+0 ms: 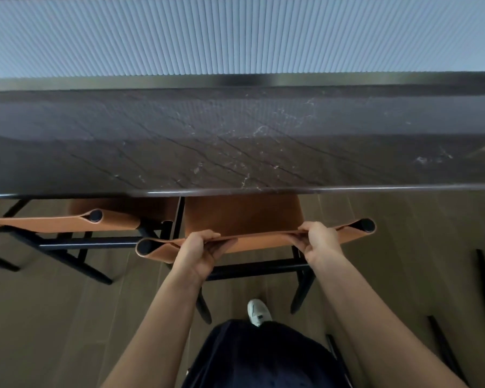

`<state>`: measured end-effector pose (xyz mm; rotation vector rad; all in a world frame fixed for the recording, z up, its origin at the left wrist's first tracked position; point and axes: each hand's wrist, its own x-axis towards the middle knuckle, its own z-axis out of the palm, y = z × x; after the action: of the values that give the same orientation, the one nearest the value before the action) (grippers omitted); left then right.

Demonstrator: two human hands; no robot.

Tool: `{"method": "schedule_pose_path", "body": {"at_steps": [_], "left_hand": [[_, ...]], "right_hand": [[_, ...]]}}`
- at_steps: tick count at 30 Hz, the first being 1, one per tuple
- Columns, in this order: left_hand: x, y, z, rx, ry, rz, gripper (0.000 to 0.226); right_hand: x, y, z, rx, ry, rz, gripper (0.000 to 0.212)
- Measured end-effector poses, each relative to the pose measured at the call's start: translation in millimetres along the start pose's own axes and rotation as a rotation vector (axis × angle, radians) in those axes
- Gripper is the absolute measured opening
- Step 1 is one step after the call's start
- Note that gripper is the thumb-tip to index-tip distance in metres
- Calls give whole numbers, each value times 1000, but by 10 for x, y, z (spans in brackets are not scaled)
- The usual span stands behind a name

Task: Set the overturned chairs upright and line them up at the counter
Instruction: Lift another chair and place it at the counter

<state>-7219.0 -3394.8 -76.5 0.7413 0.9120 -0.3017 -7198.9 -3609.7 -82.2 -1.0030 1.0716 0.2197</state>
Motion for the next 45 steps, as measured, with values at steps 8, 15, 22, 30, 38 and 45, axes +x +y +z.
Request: {"method": "schedule_pose_path", "body": {"at_steps": [8,15,22,30,38,45], "left_hand": [[-7,2,38,-57,-3,-30,24],[-70,-6,38,8,16,-54,10],[-67,-60,-52,83,-55,23,12],[367,136,142,137,-83,30,13],[863,448,113,106,-49,-29,15],[1018,507,112,129,-1,-99,15]], "right_hand": [[-35,-16,-7,31,-33,12,35],[-15,41,-81,55,-29,6,46],[5,103,-118,66,-38,-8,45],[313,-28,84,98,-90,40,21],[576,-60,580,89,-62,3,20],[612,-53,633,135,-4,16,21]]}}
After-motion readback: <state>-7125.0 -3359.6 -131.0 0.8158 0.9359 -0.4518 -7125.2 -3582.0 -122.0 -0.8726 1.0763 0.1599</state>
